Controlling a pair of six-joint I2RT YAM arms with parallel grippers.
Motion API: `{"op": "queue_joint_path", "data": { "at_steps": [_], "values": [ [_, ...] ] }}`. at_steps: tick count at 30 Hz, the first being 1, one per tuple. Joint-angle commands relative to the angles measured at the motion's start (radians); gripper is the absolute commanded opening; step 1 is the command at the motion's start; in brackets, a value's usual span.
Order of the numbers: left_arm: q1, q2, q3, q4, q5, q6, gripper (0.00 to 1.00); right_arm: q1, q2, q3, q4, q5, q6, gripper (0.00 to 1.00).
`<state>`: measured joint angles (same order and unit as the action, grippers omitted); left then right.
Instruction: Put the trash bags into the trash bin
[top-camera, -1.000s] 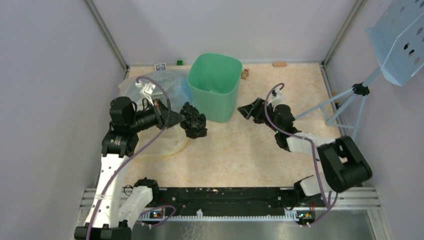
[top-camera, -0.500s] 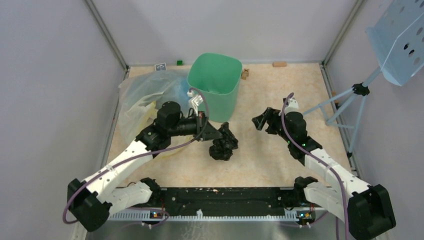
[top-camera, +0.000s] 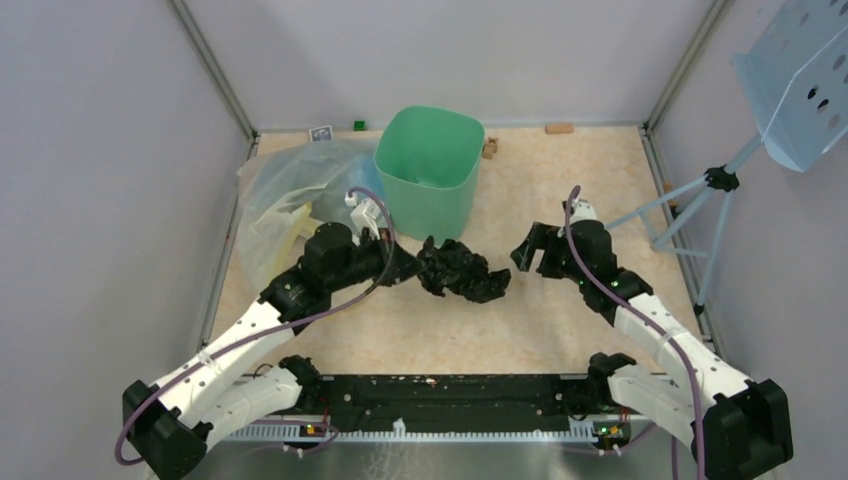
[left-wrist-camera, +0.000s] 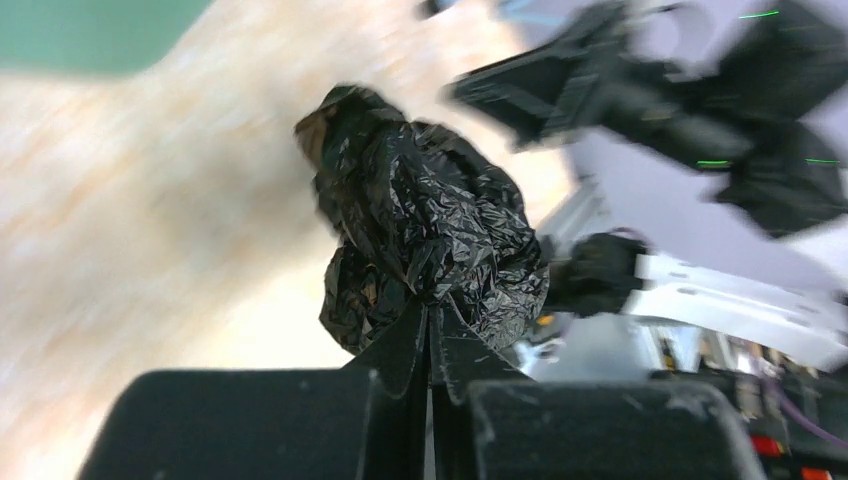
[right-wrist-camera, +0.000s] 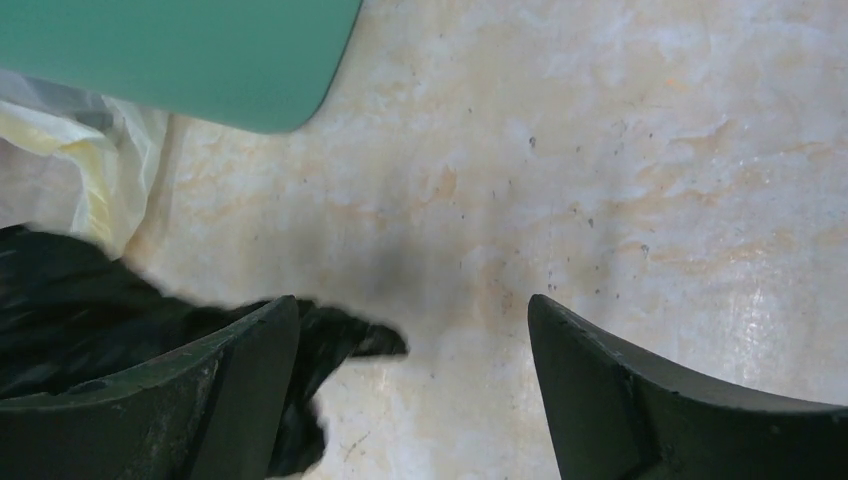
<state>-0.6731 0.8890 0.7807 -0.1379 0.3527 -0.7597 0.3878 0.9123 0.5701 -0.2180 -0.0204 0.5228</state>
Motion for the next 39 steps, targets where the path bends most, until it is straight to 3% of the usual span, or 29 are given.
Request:
{"op": "queue_joint_path", "data": {
  "at_steps": [1,6,13,20,28,31,39],
  "values": [
    [0.016,-0.014,-0.14,-0.199,-0.21,0.03,0.0,0.003,0.015,0.056,-0.08,-0.059,-0.023,0.83],
    [0.017,-0.014,-0.247,-0.165,-0.275,0.045,0.0,0.102,0.02,0.035,-0.083,-0.071,-0.037,0.79],
    [0.018,0.004,-0.297,-0.12,-0.251,0.077,0.0,0.169,0.025,-0.056,0.003,-0.232,-0.046,0.59],
    [0.018,0.043,-0.298,-0.114,-0.24,0.1,0.0,0.209,0.035,-0.082,0.037,-0.2,-0.035,0.6],
    [0.018,0.051,-0.291,-0.129,-0.245,0.131,0.0,0.209,0.098,-0.014,0.09,-0.053,0.052,0.78],
    [0.018,0.053,-0.287,-0.127,-0.237,0.141,0.0,0.208,0.152,0.034,0.08,0.043,0.144,0.79],
    [0.018,0.053,-0.29,-0.099,-0.205,0.153,0.0,0.225,0.271,0.099,0.165,0.08,0.183,0.76]
  ]
}}
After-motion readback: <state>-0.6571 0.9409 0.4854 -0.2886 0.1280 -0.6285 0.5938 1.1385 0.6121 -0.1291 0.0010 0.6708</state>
